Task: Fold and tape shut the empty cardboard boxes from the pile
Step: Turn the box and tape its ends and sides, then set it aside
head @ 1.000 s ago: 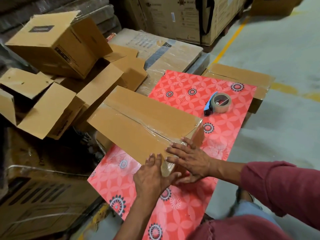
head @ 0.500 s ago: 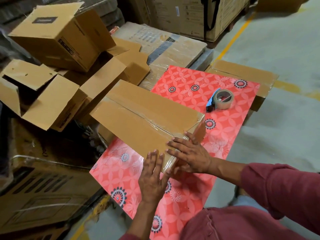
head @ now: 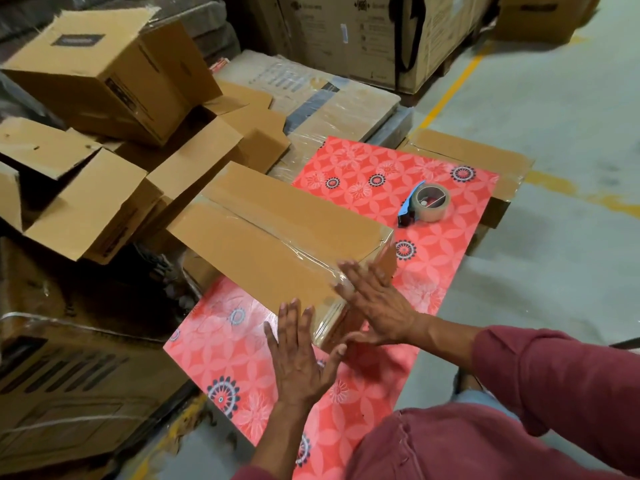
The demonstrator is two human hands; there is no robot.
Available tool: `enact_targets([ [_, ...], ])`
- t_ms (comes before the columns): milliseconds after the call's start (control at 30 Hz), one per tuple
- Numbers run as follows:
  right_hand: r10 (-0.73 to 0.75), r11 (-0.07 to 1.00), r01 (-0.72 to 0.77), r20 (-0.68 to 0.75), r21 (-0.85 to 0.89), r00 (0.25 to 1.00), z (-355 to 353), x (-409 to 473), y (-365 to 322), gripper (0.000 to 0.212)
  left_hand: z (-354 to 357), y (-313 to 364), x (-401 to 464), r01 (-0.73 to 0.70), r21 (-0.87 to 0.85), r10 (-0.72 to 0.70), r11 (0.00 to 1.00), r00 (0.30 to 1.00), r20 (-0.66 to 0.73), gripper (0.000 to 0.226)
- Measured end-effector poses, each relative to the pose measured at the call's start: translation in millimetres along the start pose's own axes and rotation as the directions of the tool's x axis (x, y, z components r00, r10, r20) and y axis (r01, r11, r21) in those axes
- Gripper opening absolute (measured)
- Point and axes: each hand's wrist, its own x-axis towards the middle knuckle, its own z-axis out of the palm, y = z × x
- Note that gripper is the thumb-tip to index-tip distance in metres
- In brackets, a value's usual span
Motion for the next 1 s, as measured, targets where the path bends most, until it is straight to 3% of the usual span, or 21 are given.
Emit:
enact_targets([
  [100, 0.39, 0.911, -0.363, -0.122, 0.197, 0.913, -11.6, -7.3, 8.5, 0.108, -12.5, 7.8, 12.2, 0.012, 0.058, -0.012, 0.998, 1.0, -0.009, 0.08],
  [167, 0.633, 0.741, -0.577, -0.07, 0.344, 0.771, -12.2, -9.5, 17.2, 0.106, -16.5, 12.5, 27.0, 0.011, 0.023, -0.01, 1.0, 1.0, -0.024, 0.08],
  [233, 0.729, 0.608, -0.671, 0.036, 0.424, 0.684, -7.0, -9.7, 23.6, 0.108, -14.2, 16.8, 39.8, 0.012, -0.021, -0.013, 1.0, 1.0, -0.022, 0.08],
  [400, 0.67, 0.596, -0.681, 0.202, 0.426, 0.714, 8.4, -12.0, 21.8, 0.106, -0.3, 22.7, 47.7, 0.047, -0.025, -0.048, 0.999, 0.999, -0.007, 0.077],
  [633, 0.539, 0.746, -0.626, 0.345, 0.227, 0.768, 12.9, -57.1, 18.8, 0.106, -1.3, 23.3, 45.0, 0.028, -0.059, -0.032, 0.998, 0.998, -0.061, 0.067],
  [733, 0.552, 0.773, -0.555, 0.107, 0.308, 0.827, -3.0, -54.9, -3.2, 0.07, -4.2, 21.9, 49.3, 0.117, -0.185, -0.126, 0.976, 0.991, -0.037, 0.056],
  [767, 0.547, 0.786, -0.512, -0.003, 0.347, 0.837, -11.0, -42.4, -12.4, 0.055, -8.6, 21.4, 52.1, 0.218, -0.305, -0.237, 0.927, 0.971, -0.026, 0.047],
  [867, 0.501, 0.829, -0.397, -0.205, 0.395, 0.841, -38.1, 4.5, -33.0, 0.026, -29.9, 22.2, 67.1, 0.442, -0.667, -0.581, 0.6, 0.814, 0.016, 0.014],
  [1000, 0.41, 0.866, -0.312, -0.197, 0.391, 0.891, -62.8, 55.6, -20.1, 0.011, -52.3, 11.2, 89.2, 0.523, -0.696, -0.738, 0.492, 0.674, -0.015, 0.02],
])
